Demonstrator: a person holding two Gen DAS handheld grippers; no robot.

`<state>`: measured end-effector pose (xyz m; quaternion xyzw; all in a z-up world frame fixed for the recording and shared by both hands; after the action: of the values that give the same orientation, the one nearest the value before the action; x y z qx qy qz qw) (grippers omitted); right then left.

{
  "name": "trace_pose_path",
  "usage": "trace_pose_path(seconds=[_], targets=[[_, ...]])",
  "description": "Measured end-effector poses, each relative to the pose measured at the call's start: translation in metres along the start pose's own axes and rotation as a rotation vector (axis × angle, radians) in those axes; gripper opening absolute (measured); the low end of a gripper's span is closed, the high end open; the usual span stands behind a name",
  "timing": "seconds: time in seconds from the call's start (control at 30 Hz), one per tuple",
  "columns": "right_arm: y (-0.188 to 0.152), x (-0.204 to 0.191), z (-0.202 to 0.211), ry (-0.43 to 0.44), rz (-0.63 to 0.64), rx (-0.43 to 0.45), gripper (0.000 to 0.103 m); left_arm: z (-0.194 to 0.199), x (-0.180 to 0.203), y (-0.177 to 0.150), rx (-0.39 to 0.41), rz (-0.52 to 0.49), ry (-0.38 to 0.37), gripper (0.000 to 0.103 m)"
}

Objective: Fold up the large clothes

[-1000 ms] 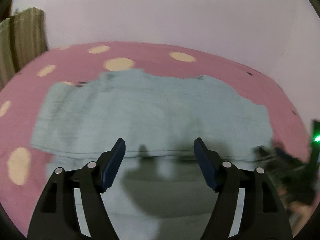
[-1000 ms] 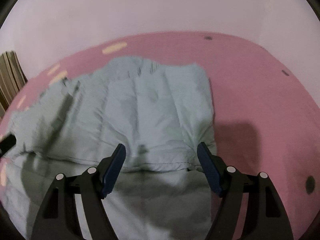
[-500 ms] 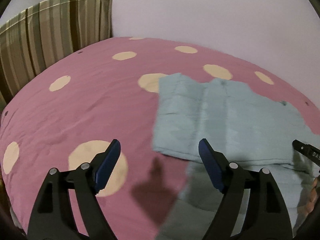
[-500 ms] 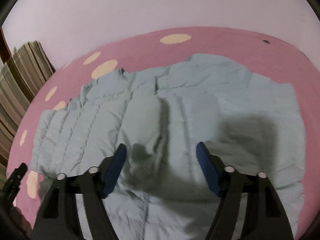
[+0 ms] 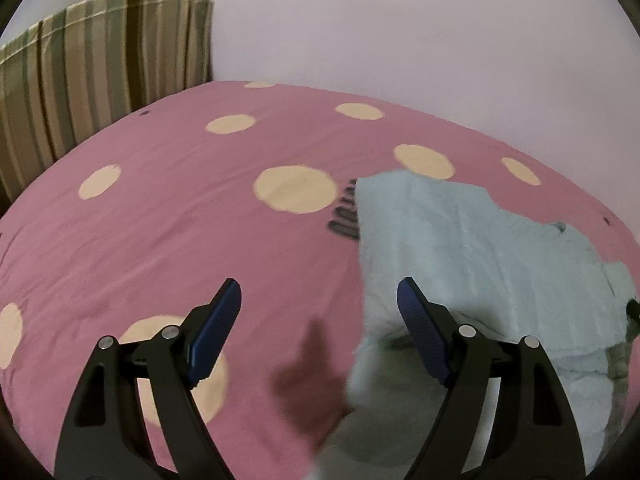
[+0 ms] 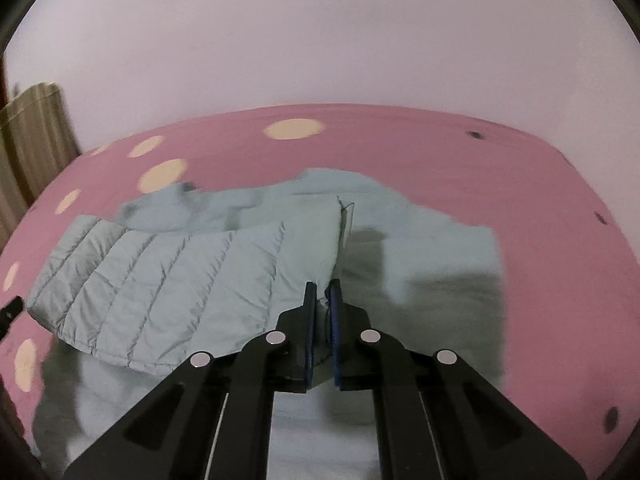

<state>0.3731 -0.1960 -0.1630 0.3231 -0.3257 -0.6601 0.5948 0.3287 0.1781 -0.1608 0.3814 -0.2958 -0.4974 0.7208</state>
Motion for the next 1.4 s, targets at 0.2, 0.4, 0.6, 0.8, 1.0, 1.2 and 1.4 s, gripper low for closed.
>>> trace_pose_path(seconds=[0.2, 0.4, 0.6, 0.8, 1.0, 1.2, 1.4], targets=[[-0.019, 0.058, -0.012, -0.063, -0.051, -0.066, 0.006, -0.025, 0.048, -0.005, -0.037, -0.057, -0.029, 0.08], [-0.045, 0.074, -0.028, -0.066, -0.077, -0.126, 0.006, -0.053, 0.064, -0.024, -0.094, -0.123, 0.008, 0.08], [-0.051, 0.069, -0.031, -0.053, -0.082, -0.153, 0.01, -0.059, 0.06, -0.033, -0.139, -0.15, 0.019, 0.08], [-0.005, 0.069, 0.009, -0.087, -0.087, -0.001, 0.062, -0.027, 0.068, 0.012, -0.011, -0.136, -0.015, 0.08], [0.011, 0.021, -0.034, 0.007, -0.042, -0.008, 0.057, -0.064, 0.097, 0.006, -0.06, -0.151, -0.017, 0.08], [-0.021, -0.004, -0.087, 0.023, 0.025, -0.128, 0.057, -0.104, 0.086, -0.028, -0.185, -0.151, 0.061, 0.08], [-0.036, -0.004, -0.093, 0.017, 0.052, -0.145, 0.056, -0.105, 0.086, -0.036, -0.186, -0.182, 0.067, 0.079]])
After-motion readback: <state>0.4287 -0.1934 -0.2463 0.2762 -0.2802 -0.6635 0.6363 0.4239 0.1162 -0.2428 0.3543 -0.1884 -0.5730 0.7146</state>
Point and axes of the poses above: each gripper's, at about its wrist camera, not at the fingertips, and z roughly against the way its jaws point, x to its right, y to its top, the point moved 8 cm from there along -z, roughly the way its jaws point, and after that the axes turned 11 degrees about x, right-handed, at the moved point
